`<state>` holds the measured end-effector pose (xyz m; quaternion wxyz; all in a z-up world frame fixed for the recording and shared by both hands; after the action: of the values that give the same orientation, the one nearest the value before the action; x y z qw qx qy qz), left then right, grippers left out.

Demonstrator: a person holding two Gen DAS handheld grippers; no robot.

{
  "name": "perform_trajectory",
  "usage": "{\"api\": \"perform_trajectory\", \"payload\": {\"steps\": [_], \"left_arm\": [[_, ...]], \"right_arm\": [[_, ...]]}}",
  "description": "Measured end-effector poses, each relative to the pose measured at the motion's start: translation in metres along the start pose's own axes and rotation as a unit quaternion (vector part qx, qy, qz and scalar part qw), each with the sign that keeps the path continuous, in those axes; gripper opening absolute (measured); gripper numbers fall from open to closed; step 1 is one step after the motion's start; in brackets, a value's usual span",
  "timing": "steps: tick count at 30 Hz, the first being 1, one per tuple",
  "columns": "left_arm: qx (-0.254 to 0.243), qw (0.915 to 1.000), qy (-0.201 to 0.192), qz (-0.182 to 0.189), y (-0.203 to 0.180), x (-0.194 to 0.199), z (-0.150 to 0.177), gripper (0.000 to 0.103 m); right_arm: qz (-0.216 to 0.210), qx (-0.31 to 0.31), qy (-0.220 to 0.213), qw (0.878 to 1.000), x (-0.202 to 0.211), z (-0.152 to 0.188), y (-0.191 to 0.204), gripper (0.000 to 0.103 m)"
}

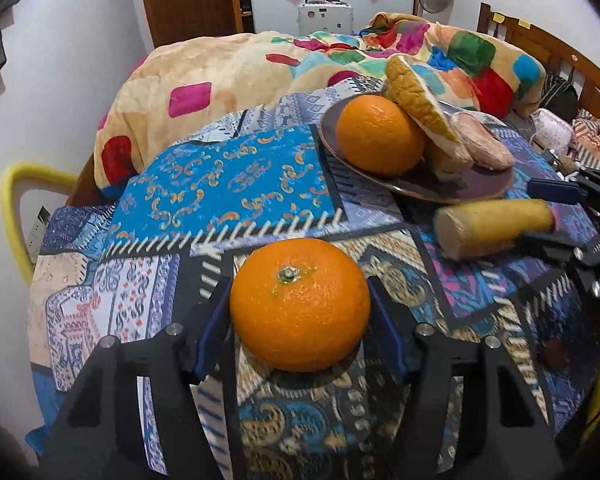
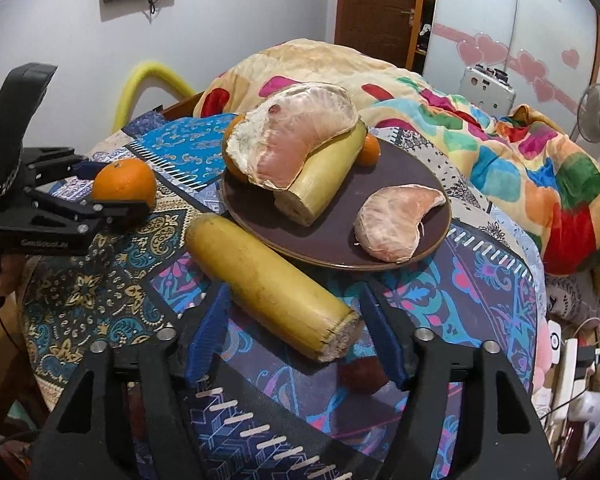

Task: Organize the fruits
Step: 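Lift the orange with the left gripper while the right grasps the second yellow cylinder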

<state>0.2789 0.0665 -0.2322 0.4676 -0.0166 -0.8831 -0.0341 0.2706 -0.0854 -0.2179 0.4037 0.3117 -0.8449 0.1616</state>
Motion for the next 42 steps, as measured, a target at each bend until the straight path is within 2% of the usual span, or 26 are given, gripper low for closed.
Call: {"api": "perform_trajectory", "payload": {"steps": [4,9,15,19,25,31,36,38,42], "left_arm": [[-0.006,1.0000,0.001,0.008,-0.007,0.014,0.016,0.064],[-0.012,0.9998,0.000,0.014,-0.015,0.025,0.030,0.064],[-0.009,0.9997,0.001,0.020,-0.018,0.030,0.035,0.064],[-0.004,0.9997,-0.001,0.024,-0.018,0.034,0.039,0.064],[-0.002,0.9996,-0.001,0.028,-0.024,0.043,0.048,0.064],[-0.013,0.9994,-0.005,0.030,-0.034,0.052,0.060,0.064],[-0.012,0.9993,-0.008,0.033,-0.039,0.054,0.062,0.064],[-0.009,0.9993,-0.009,0.036,-0.039,0.053,0.060,0.064],[-0.012,0.9991,-0.012,0.040,-0.041,0.050,0.056,0.064]], "right_arm": [[-0.019,0.007,0.012,1.000,0.008,0.005,0.008,0.040],[-0.024,0.031,0.016,0.999,0.016,0.009,0.027,0.042],[-0.023,0.036,0.033,0.999,0.001,0.008,0.031,0.043],[-0.015,0.045,0.038,0.998,-0.001,0.013,0.034,0.037],[-0.012,0.026,0.038,0.999,0.019,0.033,0.034,0.033],[-0.013,0.003,0.058,0.998,0.039,0.055,0.026,0.033],[0.002,0.020,0.053,0.998,0.042,0.051,0.030,0.035],[-0.001,0.021,0.048,0.999,0.038,0.044,0.032,0.039],[-0.001,0.022,0.046,0.999,0.026,0.036,0.033,0.039]]}}
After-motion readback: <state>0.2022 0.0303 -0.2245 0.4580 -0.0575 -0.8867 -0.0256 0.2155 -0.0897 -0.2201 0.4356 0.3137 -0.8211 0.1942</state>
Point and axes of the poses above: each gripper's, at about its wrist camera, not at the fingertips, and x roughly against the way its jaws point, y to its left, z to its underside, the point moved 10 cm from there along -x, roughly the way its jaws point, and after that the axes turned 3 degrees about y, right-handed, at the moved point
